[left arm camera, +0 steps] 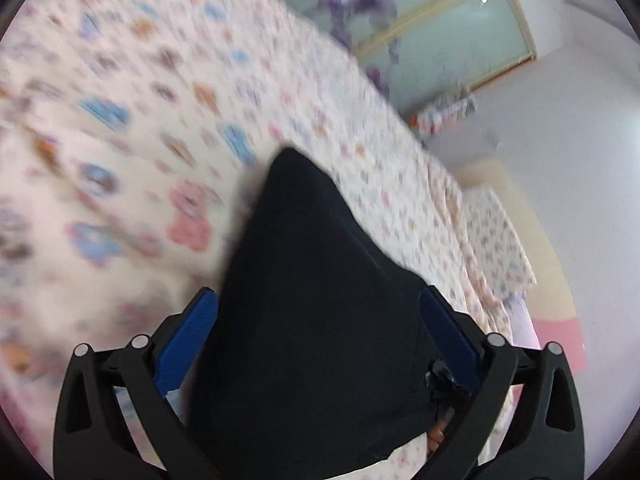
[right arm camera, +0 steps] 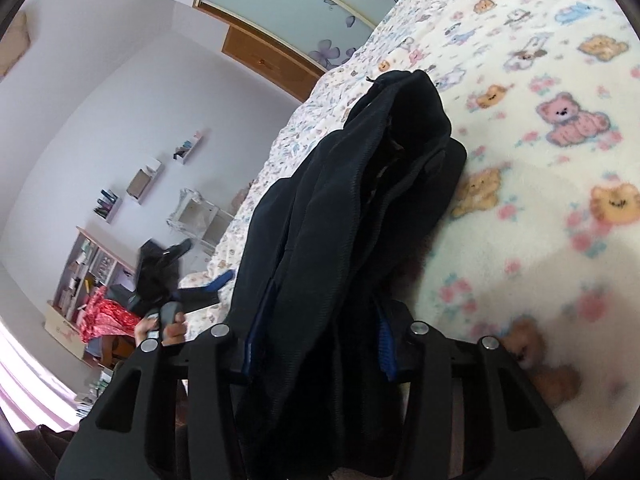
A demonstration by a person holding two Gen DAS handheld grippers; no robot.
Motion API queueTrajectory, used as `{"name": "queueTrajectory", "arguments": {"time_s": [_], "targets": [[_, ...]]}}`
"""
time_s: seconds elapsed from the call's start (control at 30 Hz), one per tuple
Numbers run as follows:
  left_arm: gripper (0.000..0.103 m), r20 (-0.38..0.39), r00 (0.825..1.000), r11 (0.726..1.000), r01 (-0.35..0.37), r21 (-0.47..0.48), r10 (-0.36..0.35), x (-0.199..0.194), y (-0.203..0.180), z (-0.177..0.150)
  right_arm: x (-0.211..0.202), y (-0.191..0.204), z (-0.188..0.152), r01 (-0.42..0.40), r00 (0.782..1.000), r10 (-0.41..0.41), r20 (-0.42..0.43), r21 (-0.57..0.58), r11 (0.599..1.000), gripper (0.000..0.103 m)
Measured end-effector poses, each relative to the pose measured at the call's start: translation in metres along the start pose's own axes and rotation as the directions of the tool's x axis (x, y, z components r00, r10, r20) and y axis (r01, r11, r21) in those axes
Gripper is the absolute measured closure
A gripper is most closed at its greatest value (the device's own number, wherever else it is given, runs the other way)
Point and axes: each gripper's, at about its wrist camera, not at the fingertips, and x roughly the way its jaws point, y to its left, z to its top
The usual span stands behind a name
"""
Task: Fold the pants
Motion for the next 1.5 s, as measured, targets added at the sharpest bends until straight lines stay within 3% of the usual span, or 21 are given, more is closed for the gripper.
{"name": "queueTrajectory", "arguments": {"time_s": [0.1, 0.17, 0.23, 0.3, 0.4, 0.43, 0.57, 0.7, 0.73, 0.8, 0.87, 0.93, 1.03, 1.17, 1.5], "targets": [[0.003, -0.073, 0.993, 0.995, -0.095, 0.042, 0.098, 0.023, -0.003, 0.005, -0.002, -0.003, 0.001, -0.009, 1.000, 0.009, -0.002, 0.003, 1.000, 0.056], [0.004, -0.100, 0.979, 0.983, -0.175, 0.049, 0.180, 0.033, -0.001, 0.005, -0.002, -0.005, 0.001, -0.019, 1.000, 0.019, -0.005, 0.009, 1.000, 0.056], [0.005, -0.103, 0.972, 0.978, -0.206, 0.034, 0.209, 0.036, 0.004, 0.006, -0.004, -0.008, 0.000, -0.029, 1.000, 0.029, -0.006, 0.014, 0.999, 0.056], [0.018, -0.137, 0.982, 0.991, -0.131, 0.013, 0.132, 0.040, 0.008, 0.005, -0.004, -0.009, 0.001, -0.033, 0.999, 0.034, -0.007, 0.015, 0.999, 0.056], [0.018, -0.149, 0.988, 0.999, -0.034, 0.038, 0.039, 0.038, 0.002, 0.001, -0.005, -0.010, 0.001, -0.041, 0.999, 0.041, -0.006, 0.020, 0.999, 0.056], [0.018, -0.159, 0.987, 0.999, 0.032, 0.044, -0.025, 0.036, -0.001, 0.000, -0.005, -0.011, 0.002, -0.044, 0.999, 0.044, -0.006, 0.023, 0.999, 0.056], [0.018, -0.163, 0.976, 0.982, 0.163, 0.096, -0.146, 0.024, -0.008, -0.002, -0.007, -0.012, 0.001, -0.050, 0.999, 0.050, -0.005, 0.034, 0.998, 0.056], [0.018, -0.122, 0.953, 0.955, 0.287, 0.073, -0.277, 0.011, -0.004, -0.008, -0.007, -0.015, 0.002, -0.051, 0.999, 0.051, -0.009, 0.039, 0.998, 0.055], [0.018, -0.107, 0.955, 0.956, 0.284, 0.068, -0.276, 0.011, -0.005, -0.008, -0.006, -0.016, 0.002, -0.043, 0.999, 0.044, -0.013, 0.041, 0.998, 0.055], [0.019, -0.099, 0.973, 0.974, 0.216, 0.067, -0.209, 0.020, -0.008, -0.010, -0.002, -0.016, 0.002, -0.015, 0.999, 0.016, -0.030, 0.036, 0.999, 0.055], [0.031, -0.116, 0.990, 0.992, 0.089, 0.090, -0.078, 0.029, -0.011, -0.013, 0.003, -0.016, 0.001, 0.013, 0.998, -0.011, -0.055, 0.025, 1.000, 0.055], [0.065, -0.106, 0.994, 0.997, -0.010, 0.082, 0.019, 0.029, -0.009, -0.016, 0.002, -0.013, 0.001, 0.015, 0.999, -0.014, -0.052, 0.015, 1.000, 0.056], [0.081, -0.098, 0.994, 0.998, -0.043, 0.044, 0.047, 0.025, -0.002, -0.014, 0.000, -0.009, 0.000, 0.021, 0.999, -0.021, -0.040, 0.007, 1.000, 0.061], [0.089, -0.059, 0.994, 0.990, -0.089, 0.111, 0.096, 0.018, -0.020, -0.019, -0.003, -0.004, 0.003, 0.024, 0.999, -0.023, -0.026, 0.025, 0.999, 0.064], [0.091, -0.014, 0.999, 0.988, -0.036, 0.152, 0.039, -0.004, -0.054, -0.023, -0.018, 0.019, 0.018, -0.058, 0.998, 0.057, 0.035, 0.022, 0.998, 0.065]]}}
